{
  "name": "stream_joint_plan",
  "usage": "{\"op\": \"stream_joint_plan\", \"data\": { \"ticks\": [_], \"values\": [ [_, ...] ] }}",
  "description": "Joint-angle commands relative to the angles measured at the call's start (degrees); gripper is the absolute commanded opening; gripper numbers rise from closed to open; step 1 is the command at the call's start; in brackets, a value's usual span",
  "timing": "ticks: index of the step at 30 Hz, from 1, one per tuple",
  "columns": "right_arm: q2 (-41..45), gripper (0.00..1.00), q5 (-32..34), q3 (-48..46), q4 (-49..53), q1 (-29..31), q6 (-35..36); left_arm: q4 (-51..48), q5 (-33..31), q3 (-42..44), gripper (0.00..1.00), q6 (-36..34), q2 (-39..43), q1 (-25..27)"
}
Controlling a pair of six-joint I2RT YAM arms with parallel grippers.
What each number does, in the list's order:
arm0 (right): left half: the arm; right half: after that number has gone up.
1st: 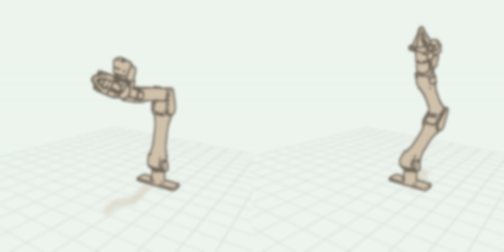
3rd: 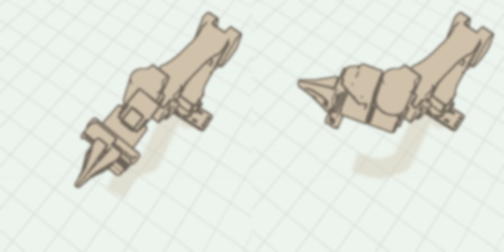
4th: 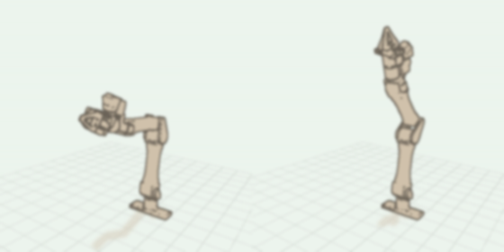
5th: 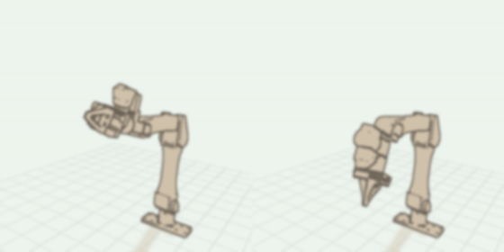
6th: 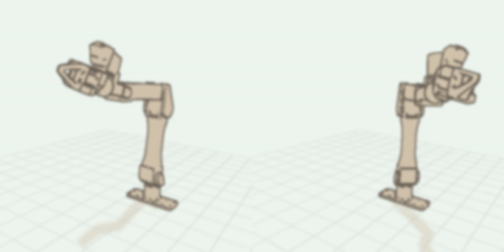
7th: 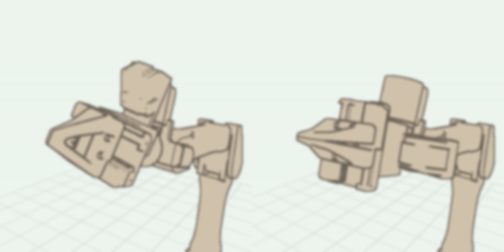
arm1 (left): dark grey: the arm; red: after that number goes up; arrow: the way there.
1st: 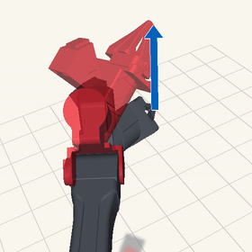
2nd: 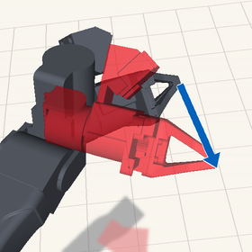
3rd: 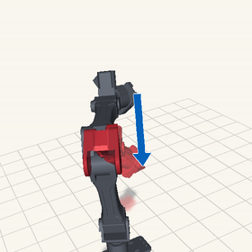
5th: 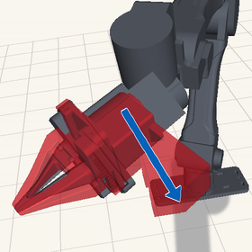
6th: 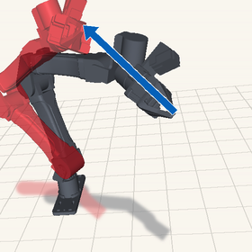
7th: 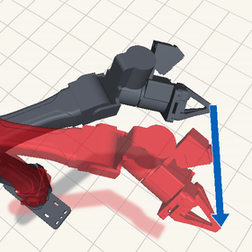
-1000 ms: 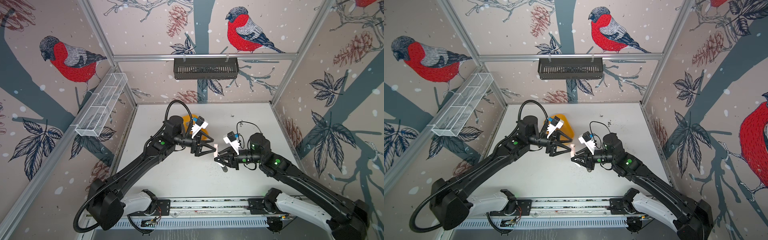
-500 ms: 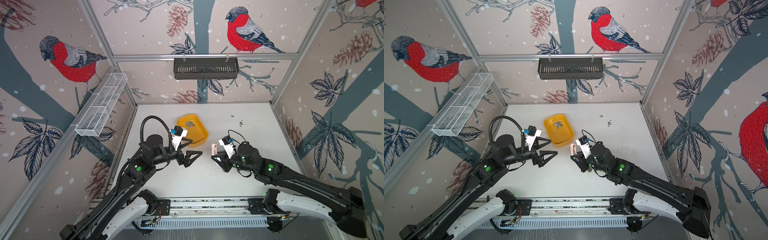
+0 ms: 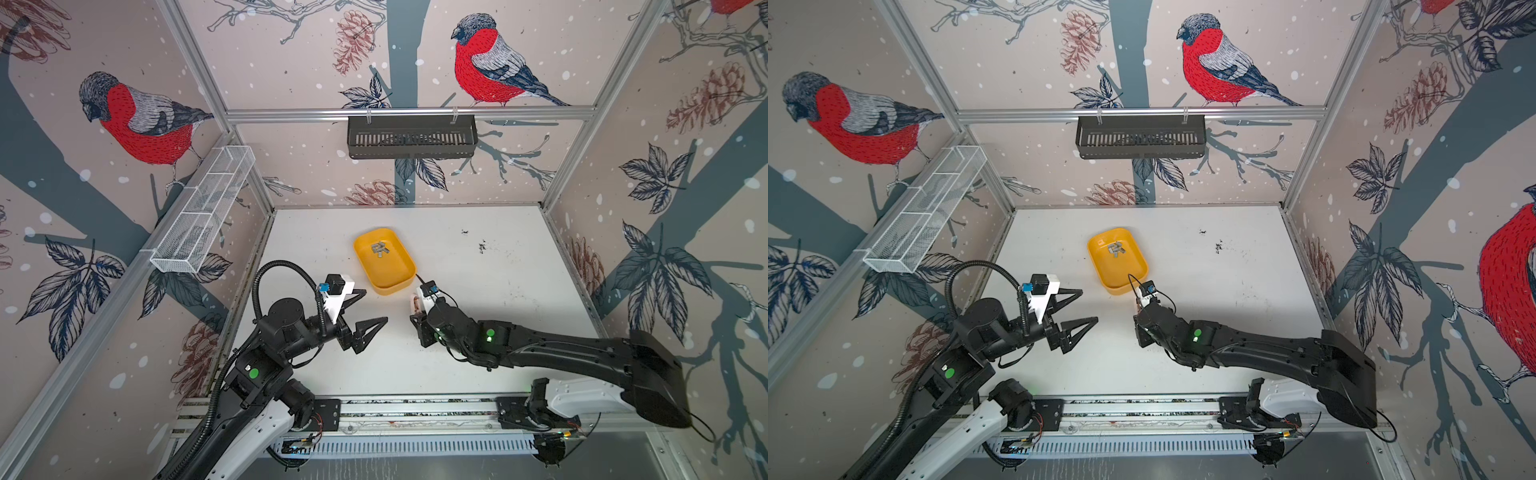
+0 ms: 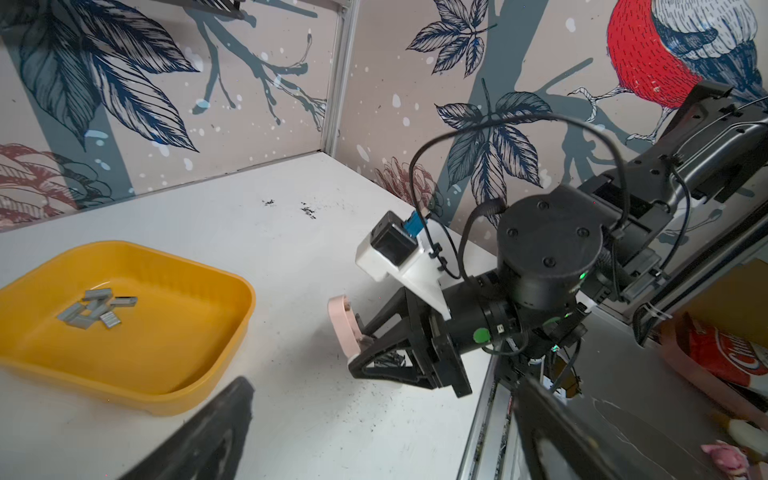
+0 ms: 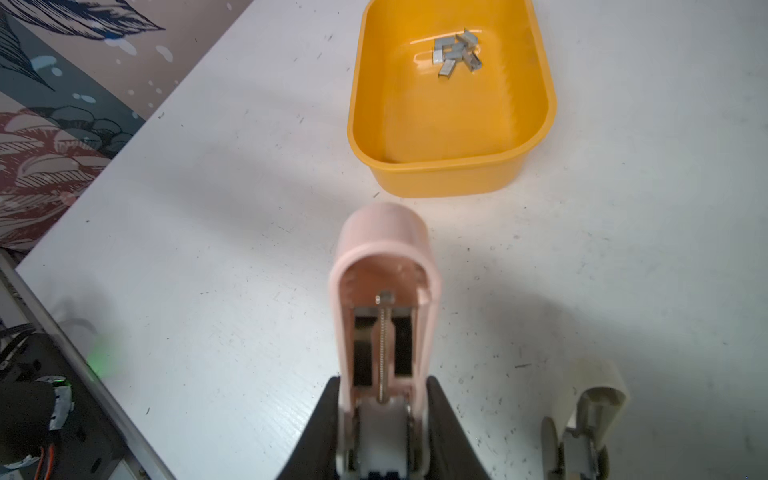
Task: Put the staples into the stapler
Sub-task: 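Lower the pink piece to the table with the right gripper while the left arm withdraws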
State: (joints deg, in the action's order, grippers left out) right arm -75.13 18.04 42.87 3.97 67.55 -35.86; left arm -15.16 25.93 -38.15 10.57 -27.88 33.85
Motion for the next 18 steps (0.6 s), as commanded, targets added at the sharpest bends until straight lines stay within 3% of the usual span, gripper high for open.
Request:
{"op": "stream_joint_plan", "data": {
  "ticks": [1, 11, 15, 18],
  "values": [
    [-2.8, 0.16, 3.5, 0.8, -2.3, 1.0, -2.0, -0.7, -5.3, 0.0, 0.97, -0.8, -0.3, -0.1],
    [-10.0, 0.16, 6.6, 0.3, -4.0, 2.9, -4.7, -2.3, -9.1, -0.5, 0.98, -1.8, -0.8, -0.1],
    [-12.6, 0.15, 7.2, 0.5, -4.5, 3.0, -5.5, -3.8, -16.7, -0.6, 0.98, -1.5, -0.5, -0.1],
    [-14.4, 0.16, 7.6, 0.8, -4.6, 3.4, -6.0, -4.3, -18.3, -0.8, 0.98, -1.6, -0.8, -0.1]
  ]
}}
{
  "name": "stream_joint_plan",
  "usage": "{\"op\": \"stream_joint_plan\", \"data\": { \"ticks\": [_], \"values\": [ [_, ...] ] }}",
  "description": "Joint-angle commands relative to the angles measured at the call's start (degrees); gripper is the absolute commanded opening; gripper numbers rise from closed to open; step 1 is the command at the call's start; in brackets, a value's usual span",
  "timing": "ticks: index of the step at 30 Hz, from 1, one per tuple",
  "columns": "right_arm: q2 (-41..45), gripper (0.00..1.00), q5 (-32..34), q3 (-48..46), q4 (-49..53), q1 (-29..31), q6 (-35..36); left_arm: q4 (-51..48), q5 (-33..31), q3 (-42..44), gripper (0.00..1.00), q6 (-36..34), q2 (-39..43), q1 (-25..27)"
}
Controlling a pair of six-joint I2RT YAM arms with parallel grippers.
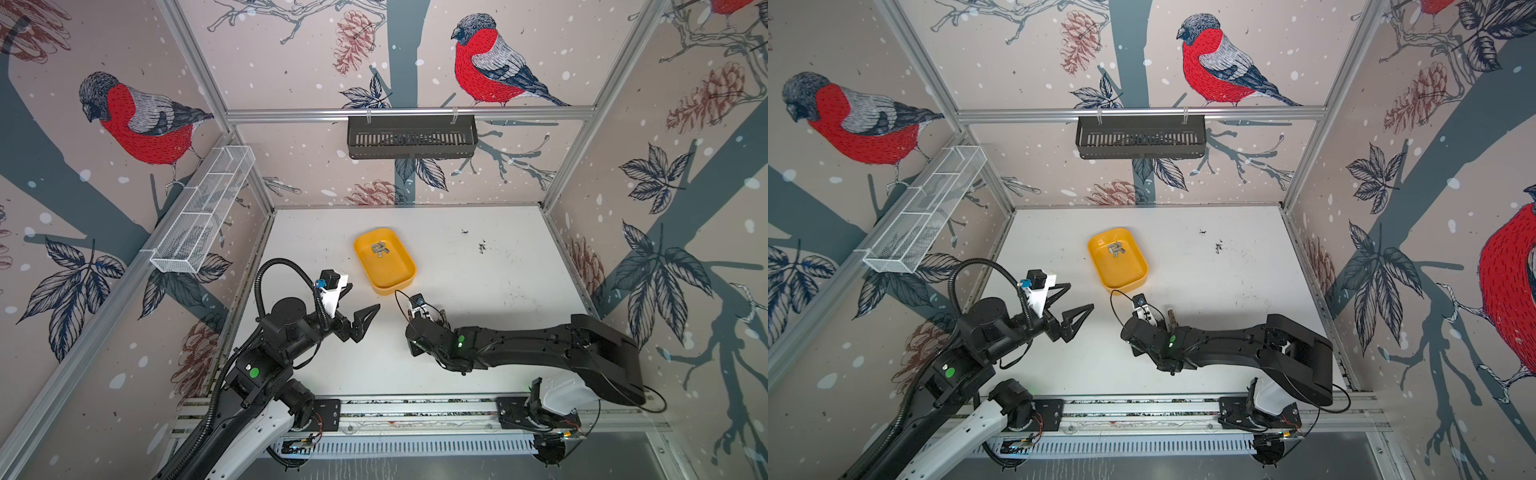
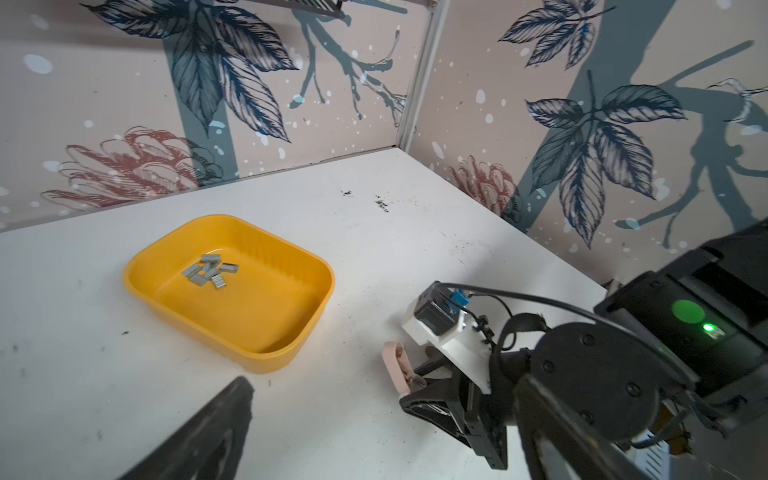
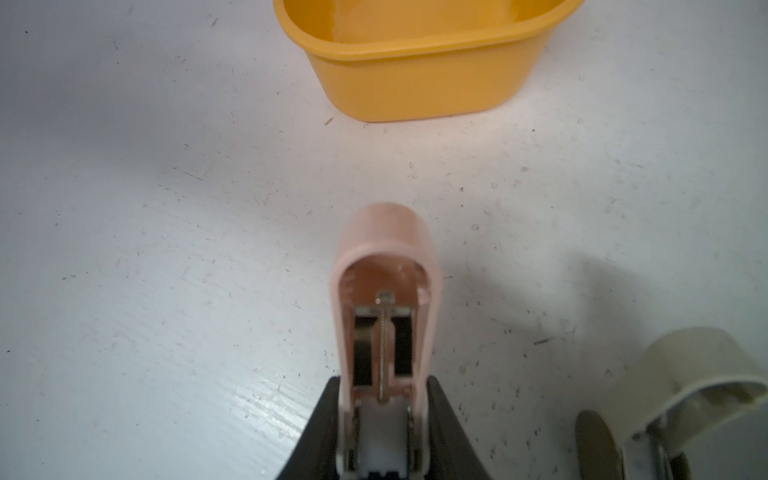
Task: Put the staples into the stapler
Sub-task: 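Lower the pink piece to the table with the right gripper while the left arm withdraws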
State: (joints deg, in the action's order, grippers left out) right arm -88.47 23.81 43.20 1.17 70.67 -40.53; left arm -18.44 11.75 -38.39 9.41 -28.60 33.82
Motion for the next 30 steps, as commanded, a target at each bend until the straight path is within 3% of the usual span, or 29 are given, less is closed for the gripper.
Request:
{"op": "stream_joint_plan", "data": {
  "ticks": [1, 13, 30],
  "values": [
    [-1.7, 0.16, 2.2, 0.7, -1.7, 0.4, -1.5, -1.0, -4.2, -0.5, 0.98, -0.4, -0.2, -0.1],
    [-8.1, 0.16, 6.3, 3.5, 0.1, 1.4, -7.0, -1.1, -4.6, -0.5, 0.98, -0.3, -0.7, -0.1],
    [-12.0, 0.22, 6.9, 4.5, 0.3, 1.7, -9.4, -1.2, -4.2, -0.6, 0.98, -0.4, -1.5, -0.2]
  ]
}}
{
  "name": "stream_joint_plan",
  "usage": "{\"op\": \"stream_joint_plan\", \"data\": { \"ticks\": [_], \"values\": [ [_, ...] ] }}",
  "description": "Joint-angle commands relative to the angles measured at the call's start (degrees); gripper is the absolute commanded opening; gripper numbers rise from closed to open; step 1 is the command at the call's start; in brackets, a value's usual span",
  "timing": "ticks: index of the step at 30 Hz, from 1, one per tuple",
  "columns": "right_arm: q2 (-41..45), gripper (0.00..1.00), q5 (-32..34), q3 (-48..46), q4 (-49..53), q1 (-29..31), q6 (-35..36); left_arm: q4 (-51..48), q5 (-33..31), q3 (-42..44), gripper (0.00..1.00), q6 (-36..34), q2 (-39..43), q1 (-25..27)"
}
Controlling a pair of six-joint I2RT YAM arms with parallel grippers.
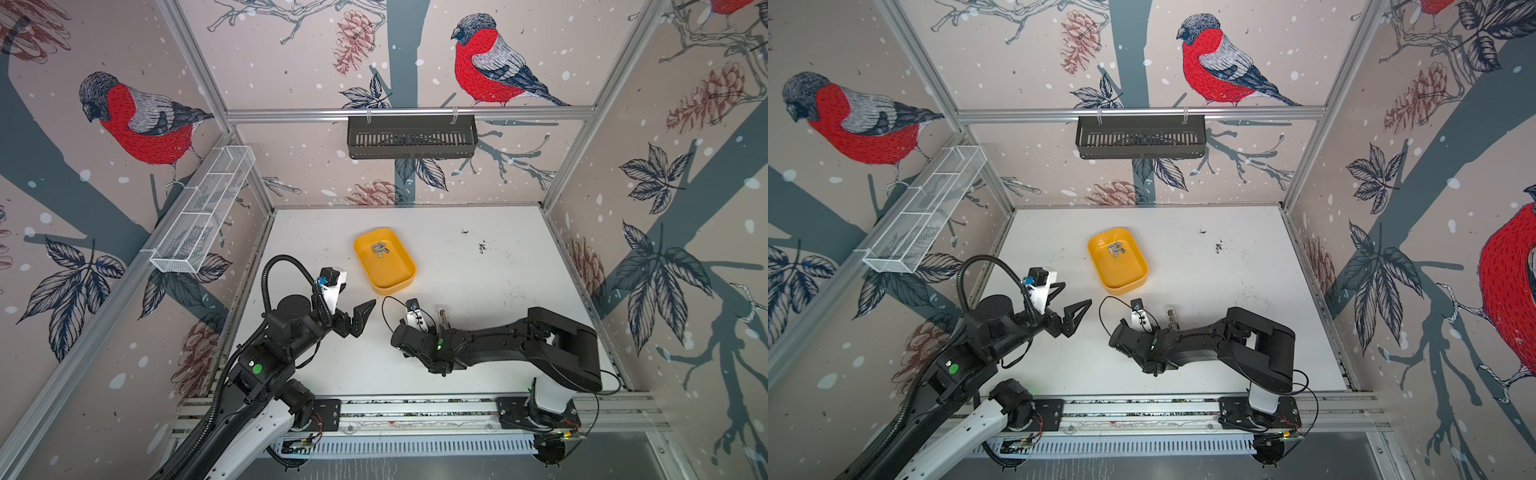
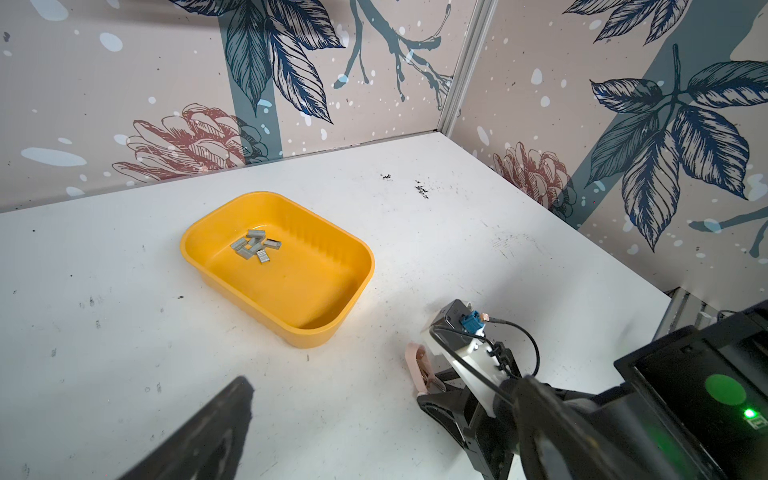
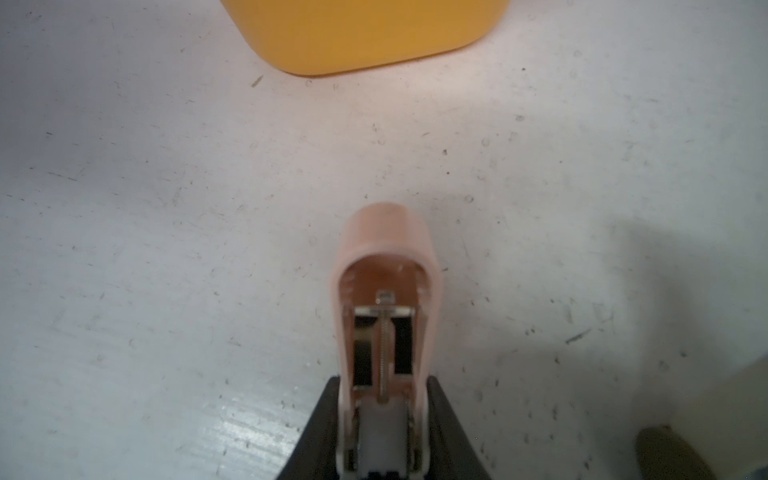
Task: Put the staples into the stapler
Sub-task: 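Lower the pink piece to the table with the right gripper while the left arm withdraws, then open the right gripper to release the pink piece and raise it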
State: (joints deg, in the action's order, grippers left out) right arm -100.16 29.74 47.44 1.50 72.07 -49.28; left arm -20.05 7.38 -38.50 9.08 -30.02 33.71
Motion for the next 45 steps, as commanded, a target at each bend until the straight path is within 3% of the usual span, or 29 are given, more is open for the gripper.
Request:
{"op": "stream_joint_plan", "data": {
  "ticks": [1, 18, 26, 29, 34, 36, 40, 45],
  "values": [
    [-0.4, 0.23, 1.0, 0.3, 0.0, 0.3, -0.7, 0.4, 0.2, -0.5, 0.98, 0.0, 0.0, -0.1],
    [3.0, 0.47, 2.9, -1.1, 0.0, 0.6, -1.3, 0.5, 0.7, -0.5, 0.98, 0.0, -0.5, -0.1],
    [15.2, 0.56, 4.6, -5.3, -4.2, 1.1, 4.4, 1.5, 4.2, -0.8, 0.98, 0.9, -4.2, -0.1],
    [20.5, 0.61, 5.2, -6.3, -4.3, 0.4, 6.7, 2.0, 1.8, -0.8, 0.98, 3.5, -6.3, -0.1],
    [29.3, 0.68, 4.3, -7.6, -3.1, -3.0, 10.1, 1.8, -0.3, -3.9, 0.95, 8.7, -14.7, -0.1],
    [33.7, 0.83, 1.1, -8.8, -4.1, -5.5, 12.7, 1.5, 0.0, -6.6, 0.93, 10.1, -20.2, -0.1],
    [40.3, 0.94, -3.1, -10.3, -4.2, -11.3, 15.2, 3.2, 1.0, -11.9, 0.87, 11.5, -31.1, -0.1],
    [45.0, 0.95, -6.5, -13.0, -5.8, -17.0, 21.0, 3.1, -3.3, -21.9, 0.82, 12.9, -45.5, -0.4]
  ]
}}
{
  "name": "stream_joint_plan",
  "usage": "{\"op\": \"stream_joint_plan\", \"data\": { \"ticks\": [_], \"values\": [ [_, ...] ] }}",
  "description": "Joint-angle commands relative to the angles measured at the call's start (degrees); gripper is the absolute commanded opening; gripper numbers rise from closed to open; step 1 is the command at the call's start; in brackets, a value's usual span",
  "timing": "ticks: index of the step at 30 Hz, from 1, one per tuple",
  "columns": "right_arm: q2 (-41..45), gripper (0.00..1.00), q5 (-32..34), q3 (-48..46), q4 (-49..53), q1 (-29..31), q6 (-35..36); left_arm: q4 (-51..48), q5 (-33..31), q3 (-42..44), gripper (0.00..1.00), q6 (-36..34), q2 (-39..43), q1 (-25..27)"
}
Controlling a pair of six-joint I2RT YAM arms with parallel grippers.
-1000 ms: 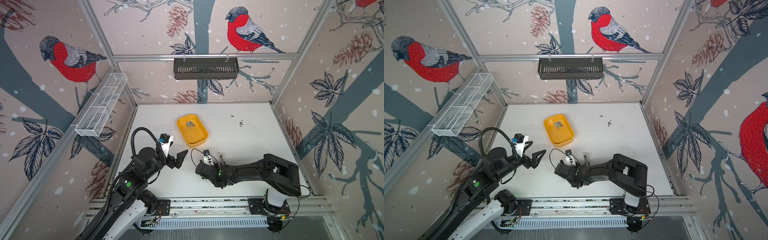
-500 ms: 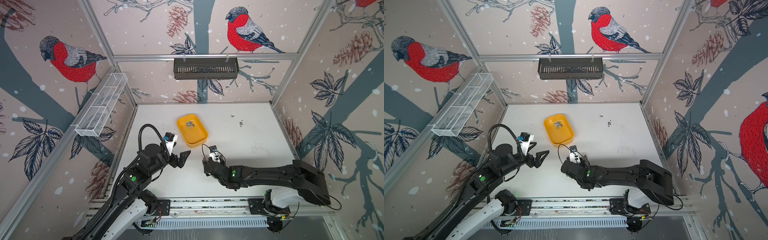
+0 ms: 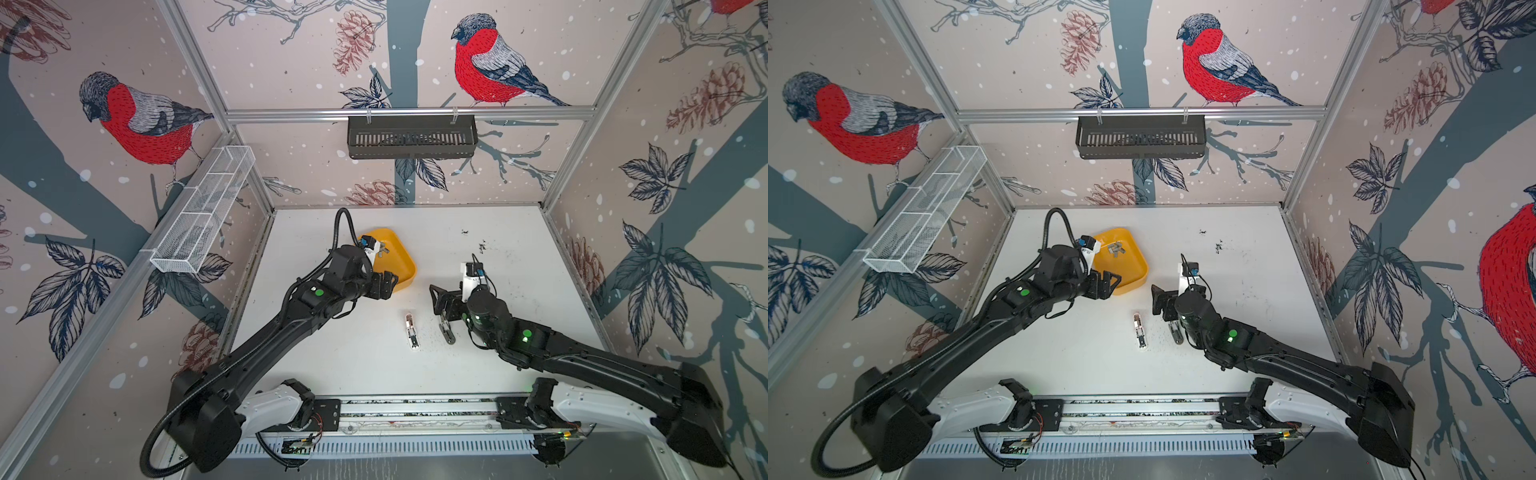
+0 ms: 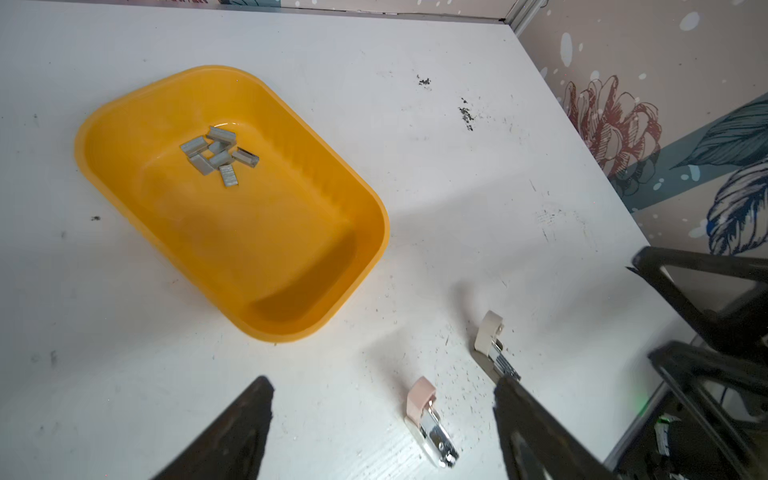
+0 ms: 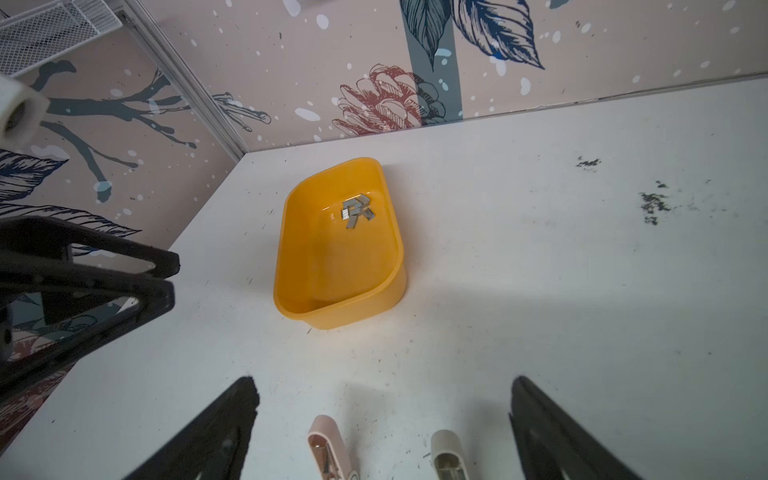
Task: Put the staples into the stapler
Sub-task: 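Open the right gripper to release the pink piece and raise it, then reach the left gripper down into the yellow tray over the staples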
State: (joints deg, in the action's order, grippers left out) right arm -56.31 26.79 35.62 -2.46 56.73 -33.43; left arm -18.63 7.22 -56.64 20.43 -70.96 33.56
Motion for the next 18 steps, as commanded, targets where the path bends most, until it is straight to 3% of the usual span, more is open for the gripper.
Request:
{"op": "stream_joint_plan", "data": {
  "ticks": [1, 4, 11, 18],
  "values": [
    [1.6, 0.95, -4.3, -1.8, -2.5, -2.5, 5.9, 1.9, -3.7, -5.4, 0.82, 1.1, -7.0, -0.4],
    [1.4, 0.95, -7.6, -2.8, -4.1, -5.4, 7.8, 0.3, -5.2, -11.9, 0.8, 0.5, -15.5, -2.0],
    [-0.7, 0.95, -10.1, -1.6, -4.5, -8.7, 8.7, -1.4, 0.5, -22.4, 0.72, 4.7, -31.3, -7.9],
    [-1.9, 0.95, -11.3, -1.4, -4.0, -9.5, 6.1, -3.8, -3.2, -32.2, 0.58, 5.1, -43.0, -9.5]
  ]
}}
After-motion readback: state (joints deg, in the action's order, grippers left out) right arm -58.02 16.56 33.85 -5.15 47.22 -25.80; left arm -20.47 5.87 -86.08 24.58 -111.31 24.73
